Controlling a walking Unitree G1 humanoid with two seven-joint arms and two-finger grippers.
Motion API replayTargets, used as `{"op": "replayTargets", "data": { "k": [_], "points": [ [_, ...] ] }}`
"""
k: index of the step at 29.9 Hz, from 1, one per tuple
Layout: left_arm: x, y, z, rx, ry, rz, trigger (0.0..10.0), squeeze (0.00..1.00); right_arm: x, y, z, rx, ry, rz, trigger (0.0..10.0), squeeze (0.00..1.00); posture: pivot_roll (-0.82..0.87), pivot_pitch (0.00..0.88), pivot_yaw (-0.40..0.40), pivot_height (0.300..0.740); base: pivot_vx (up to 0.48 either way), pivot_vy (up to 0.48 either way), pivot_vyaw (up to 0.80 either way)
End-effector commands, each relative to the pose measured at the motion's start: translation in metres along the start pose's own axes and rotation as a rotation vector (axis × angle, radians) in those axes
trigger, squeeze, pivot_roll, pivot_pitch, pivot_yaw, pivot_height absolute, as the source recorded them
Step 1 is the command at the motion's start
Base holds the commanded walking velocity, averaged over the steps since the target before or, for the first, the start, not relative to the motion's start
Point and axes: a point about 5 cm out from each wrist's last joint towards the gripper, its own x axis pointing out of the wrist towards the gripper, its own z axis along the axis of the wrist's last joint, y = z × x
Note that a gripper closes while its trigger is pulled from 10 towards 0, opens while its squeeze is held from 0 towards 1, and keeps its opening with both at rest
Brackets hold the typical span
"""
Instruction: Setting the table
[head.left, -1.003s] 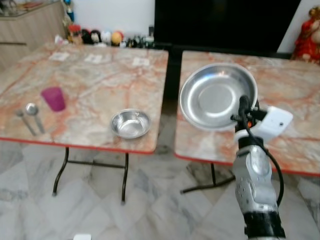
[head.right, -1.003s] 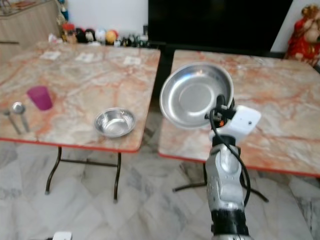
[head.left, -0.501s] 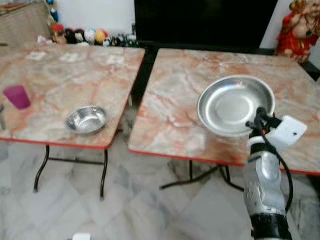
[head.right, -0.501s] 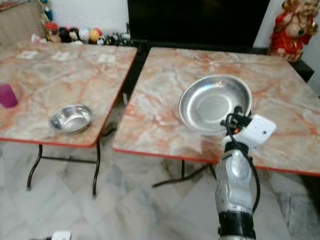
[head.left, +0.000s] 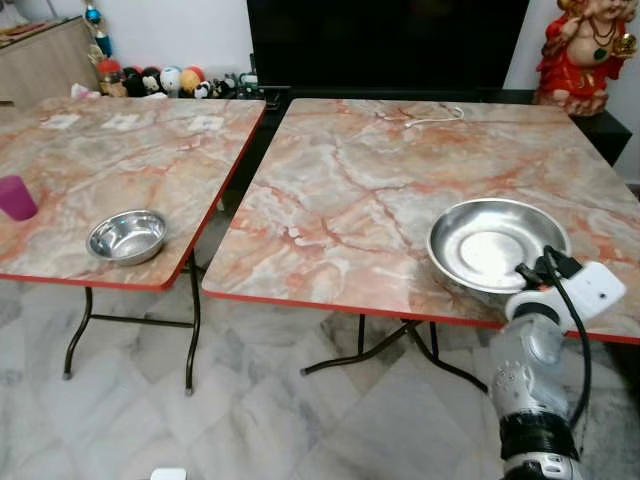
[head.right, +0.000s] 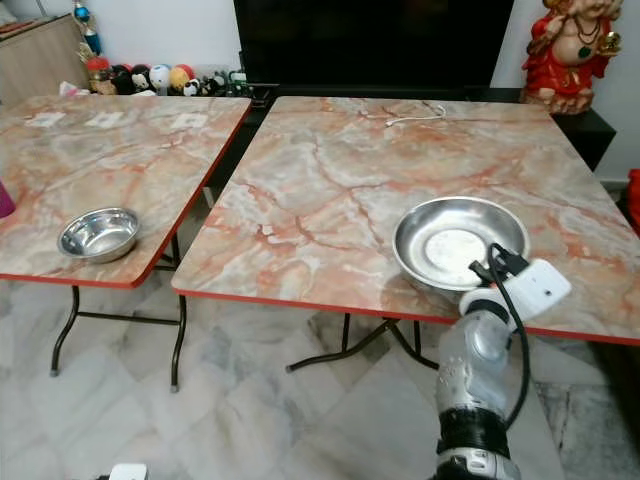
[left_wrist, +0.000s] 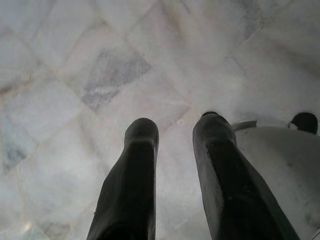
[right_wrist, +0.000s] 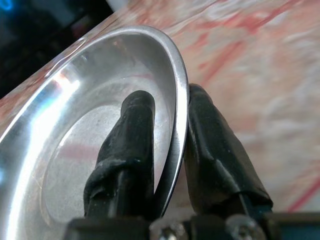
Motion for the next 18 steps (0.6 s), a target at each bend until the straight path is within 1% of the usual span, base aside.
{"op": "replayTargets", "data": {
  "k": [1,4,6,8,9,10,14,18],
  "points": [
    [-0.001,0.006,-0.003,0.019,0.015,0.011,10.0,0.0,0.002,0.007,-0.001,0.028,-0.002,0.002,10.0,0.0,-0.03,0.0,0.025,0.74,0.0,0.0,0.0],
    [-0.001,0.006,-0.003,0.018,0.014,0.011,10.0,0.0,0.003,0.008,-0.003,0.017,-0.001,-0.012,10.0,0.0,-0.03,0.0,0.027,0.74,0.0,0.0,0.0],
    [-0.001,0.006,-0.003,0.017,0.014,0.011,10.0,0.0,0.004,0.004,-0.005,-0.002,-0.003,-0.081,10.0,0.0,-0.03,0.0,0.03,0.74,0.0,0.0,0.0],
    [-0.001,0.006,-0.003,0.018,0.014,0.012,10.0,0.0,0.006,0.0,-0.006,-0.017,-0.002,-0.121,10.0,0.0,-0.02,0.0,0.028,0.74,0.0,0.0,0.0],
    [-0.001,0.007,-0.002,0.016,0.012,0.014,10.0,0.0,0.006,-0.005,-0.005,-0.024,-0.016,-0.166,10.0,0.0,-0.02,0.0,0.028,0.74,0.0,0.0,0.0],
    [-0.001,0.007,-0.002,0.016,0.012,0.014,10.0,0.0,0.006,-0.005,-0.005,-0.024,-0.016,-0.166,10.0,0.0,-0.02,0.0,0.028,0.74,0.0,0.0,0.0],
    [-0.001,0.008,-0.002,0.015,0.012,0.018,10.0,0.0,0.006,-0.013,-0.006,-0.051,-0.03,-0.227,10.0,0.0,-0.02,0.0,0.028,0.74,0.0,0.0,0.0],
    [-0.002,0.009,-0.003,0.017,0.015,0.019,10.0,0.0,0.005,-0.015,-0.011,-0.05,-0.012,-0.223,10.0,0.0,-0.02,0.0,0.029,0.74,0.0,0.0,0.0]
  ]
}}
